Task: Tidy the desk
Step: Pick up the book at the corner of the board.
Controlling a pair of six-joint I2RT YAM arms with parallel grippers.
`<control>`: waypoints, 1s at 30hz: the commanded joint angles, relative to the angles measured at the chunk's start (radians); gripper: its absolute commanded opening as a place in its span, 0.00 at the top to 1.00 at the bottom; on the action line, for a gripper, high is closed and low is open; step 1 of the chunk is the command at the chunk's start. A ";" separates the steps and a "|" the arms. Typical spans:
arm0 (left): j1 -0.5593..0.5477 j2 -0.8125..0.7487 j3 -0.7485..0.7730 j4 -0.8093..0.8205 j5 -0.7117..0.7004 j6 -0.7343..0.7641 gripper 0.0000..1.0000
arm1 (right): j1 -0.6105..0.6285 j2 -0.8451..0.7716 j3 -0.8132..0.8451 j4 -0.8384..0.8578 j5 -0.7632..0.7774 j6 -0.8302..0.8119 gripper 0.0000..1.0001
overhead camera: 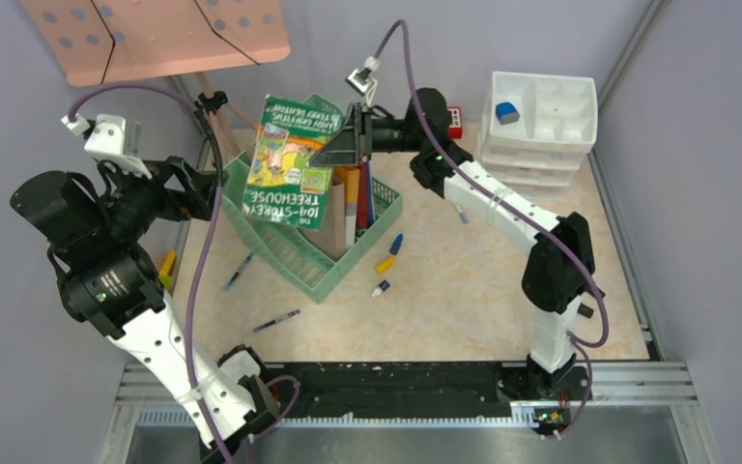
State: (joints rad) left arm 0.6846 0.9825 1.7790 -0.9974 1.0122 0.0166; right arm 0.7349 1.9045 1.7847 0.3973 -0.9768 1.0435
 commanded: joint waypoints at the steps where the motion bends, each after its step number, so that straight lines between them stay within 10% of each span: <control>1: -0.002 -0.006 0.068 0.026 -0.057 0.191 0.02 | -0.090 -0.137 0.021 0.104 0.043 0.109 1.00; 10: -0.057 0.134 0.273 -0.019 -0.202 0.309 0.06 | -0.242 -0.218 0.008 0.056 0.056 0.126 1.00; 15: -0.525 0.214 0.295 -0.019 -0.701 0.344 0.08 | -0.308 -0.238 -0.007 0.055 0.057 0.131 1.00; 30: -1.324 0.224 -0.104 0.515 -1.161 0.834 0.03 | -0.529 -0.321 -0.249 0.123 0.112 0.344 1.00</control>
State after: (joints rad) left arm -0.5167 1.1923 1.6810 -0.6655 -0.0204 0.6380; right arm 0.2825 1.6707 1.5753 0.3943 -0.9222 1.2716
